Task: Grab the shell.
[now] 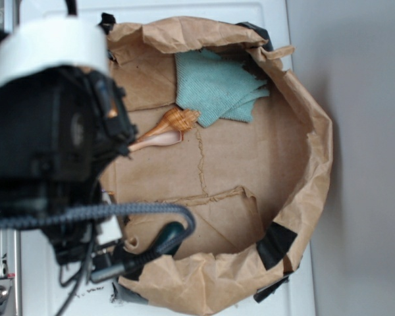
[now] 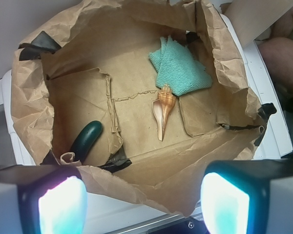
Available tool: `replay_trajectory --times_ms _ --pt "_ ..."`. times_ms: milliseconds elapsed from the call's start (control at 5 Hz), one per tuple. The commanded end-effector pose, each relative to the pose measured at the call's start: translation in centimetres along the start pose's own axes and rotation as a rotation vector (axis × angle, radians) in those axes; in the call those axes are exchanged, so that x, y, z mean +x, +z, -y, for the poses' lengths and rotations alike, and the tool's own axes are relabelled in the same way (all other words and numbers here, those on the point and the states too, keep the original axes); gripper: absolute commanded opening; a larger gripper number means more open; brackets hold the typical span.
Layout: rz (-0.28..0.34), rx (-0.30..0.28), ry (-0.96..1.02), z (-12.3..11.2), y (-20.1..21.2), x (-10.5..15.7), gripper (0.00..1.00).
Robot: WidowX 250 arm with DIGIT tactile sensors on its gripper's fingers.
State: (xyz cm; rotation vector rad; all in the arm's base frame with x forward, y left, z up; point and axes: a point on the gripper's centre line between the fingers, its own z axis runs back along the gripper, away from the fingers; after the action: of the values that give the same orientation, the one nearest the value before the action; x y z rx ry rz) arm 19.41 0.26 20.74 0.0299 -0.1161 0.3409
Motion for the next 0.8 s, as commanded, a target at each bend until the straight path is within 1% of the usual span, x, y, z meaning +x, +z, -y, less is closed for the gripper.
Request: replay_trajectory --times_ms 0,200,400,600 --pt "-0.029 -0.017 0.084 -0.4 -2.5 5.1 1.00" --pt "-0.012 -0.123 0.116 0.7 -4.4 6.8 1.00" --pt "-0.015 -0.083 0.123 0.8 -6.7 7.6 1.00" --pt "0.082 -0.120 0.101 -0.7 -7.3 6.7 1.00"
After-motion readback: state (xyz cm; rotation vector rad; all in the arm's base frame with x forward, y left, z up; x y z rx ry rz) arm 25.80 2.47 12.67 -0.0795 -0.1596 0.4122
